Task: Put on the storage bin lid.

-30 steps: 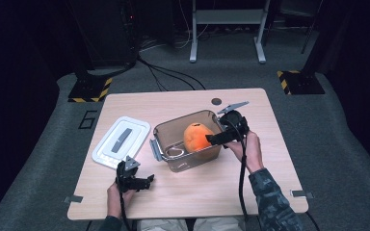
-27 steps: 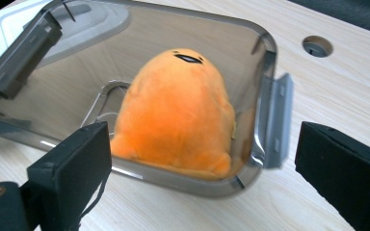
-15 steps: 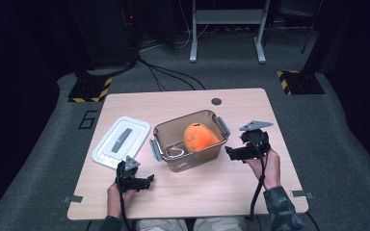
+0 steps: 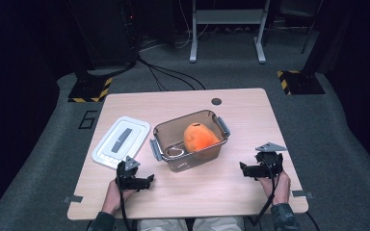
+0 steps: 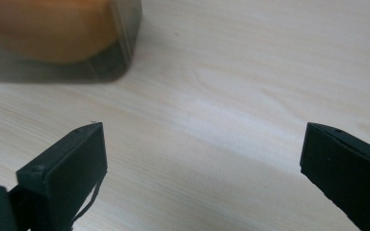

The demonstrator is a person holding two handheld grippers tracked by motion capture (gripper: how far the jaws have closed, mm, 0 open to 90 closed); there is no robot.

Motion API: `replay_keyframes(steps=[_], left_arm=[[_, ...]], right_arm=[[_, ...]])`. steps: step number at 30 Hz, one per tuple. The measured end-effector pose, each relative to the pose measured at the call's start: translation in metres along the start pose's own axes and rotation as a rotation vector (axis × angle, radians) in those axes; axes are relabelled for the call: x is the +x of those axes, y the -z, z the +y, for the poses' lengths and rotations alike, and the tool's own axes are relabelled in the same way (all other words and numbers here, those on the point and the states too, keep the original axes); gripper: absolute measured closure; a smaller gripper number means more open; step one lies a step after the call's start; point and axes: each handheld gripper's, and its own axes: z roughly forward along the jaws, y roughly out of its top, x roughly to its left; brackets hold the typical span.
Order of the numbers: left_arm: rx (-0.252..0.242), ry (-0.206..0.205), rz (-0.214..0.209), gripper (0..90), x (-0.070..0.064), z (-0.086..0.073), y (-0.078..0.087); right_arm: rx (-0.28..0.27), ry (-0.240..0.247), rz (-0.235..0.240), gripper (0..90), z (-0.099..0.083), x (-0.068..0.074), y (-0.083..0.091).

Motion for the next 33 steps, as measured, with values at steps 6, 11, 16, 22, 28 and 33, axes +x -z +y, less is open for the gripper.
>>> replay_keyframes(steps=[6,11,16,22,28,33], left_arm=[[0.025,-0.015,0.017,7.3,-0.001,0.002,0.002],[0.004,-0.024,0.025,8.5,0.002,0.01,0.01],[-0.029,-0.023,0.058,11.3,0.017,0.025,0.023],[-0.069,0.026,0.084,13.2,0.047,0.045,0.034],[-0.073,0.091,0.097,14.9,0.087,0.063,0.028],[-0.035,0.109,0.108,14.9,0.114,0.074,0.011]], right_arm=[[0.033,-0.011,-0.017,1.1,-0.028,-0.006,-0.022],[0.046,-0.044,-0.03,0.5,-0.041,-0.011,-0.036],[0.031,-0.056,-0.058,0.5,-0.047,-0.013,-0.04],[0.019,-0.05,-0.064,0.0,-0.049,-0.011,-0.041],[0.017,-0.051,-0.065,0.0,-0.049,-0.011,-0.041],[0.017,-0.048,-0.061,0.3,-0.049,-0.011,-0.041]])
